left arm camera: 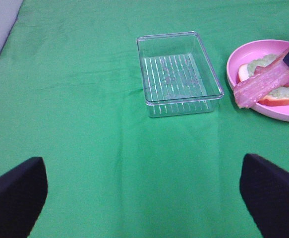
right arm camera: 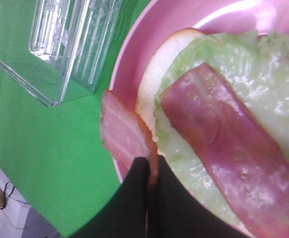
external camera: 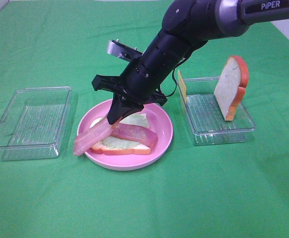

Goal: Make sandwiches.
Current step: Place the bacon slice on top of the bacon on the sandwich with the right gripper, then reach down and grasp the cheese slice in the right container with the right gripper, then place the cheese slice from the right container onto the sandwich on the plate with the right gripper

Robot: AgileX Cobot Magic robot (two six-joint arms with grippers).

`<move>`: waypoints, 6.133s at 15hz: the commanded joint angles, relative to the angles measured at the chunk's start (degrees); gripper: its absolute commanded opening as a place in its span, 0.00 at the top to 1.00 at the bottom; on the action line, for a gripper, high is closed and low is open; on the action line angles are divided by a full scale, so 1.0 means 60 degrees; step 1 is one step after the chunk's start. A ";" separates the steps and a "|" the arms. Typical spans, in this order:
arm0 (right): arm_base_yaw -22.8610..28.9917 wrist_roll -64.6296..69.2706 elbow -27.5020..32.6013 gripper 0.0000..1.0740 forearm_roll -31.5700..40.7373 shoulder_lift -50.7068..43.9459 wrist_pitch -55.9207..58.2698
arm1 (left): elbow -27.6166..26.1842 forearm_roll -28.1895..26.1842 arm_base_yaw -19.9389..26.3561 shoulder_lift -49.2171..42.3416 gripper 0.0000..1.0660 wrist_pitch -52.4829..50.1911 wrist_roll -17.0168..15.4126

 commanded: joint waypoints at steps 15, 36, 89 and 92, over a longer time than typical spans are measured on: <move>-0.0029 0.1480 -0.0793 0.25 -0.2340 -0.0010 0.0267 | 0.0019 -0.0105 -0.0048 -0.0143 0.05 -0.0134 -0.0076; -0.1203 0.4727 -0.4736 0.08 -0.6245 0.0210 0.3562 | 0.0019 -0.0105 -0.0048 -0.0143 0.05 -0.0134 -0.0076; -0.1786 0.5271 -0.4784 1.00 -0.5519 0.2024 0.2960 | 0.0019 -0.0105 -0.0048 -0.0143 0.05 -0.0134 -0.0076; -0.1786 0.5271 -0.4822 1.00 -0.5319 0.1939 0.3027 | 0.0019 -0.0105 -0.0048 -0.0143 0.05 -0.0134 -0.0076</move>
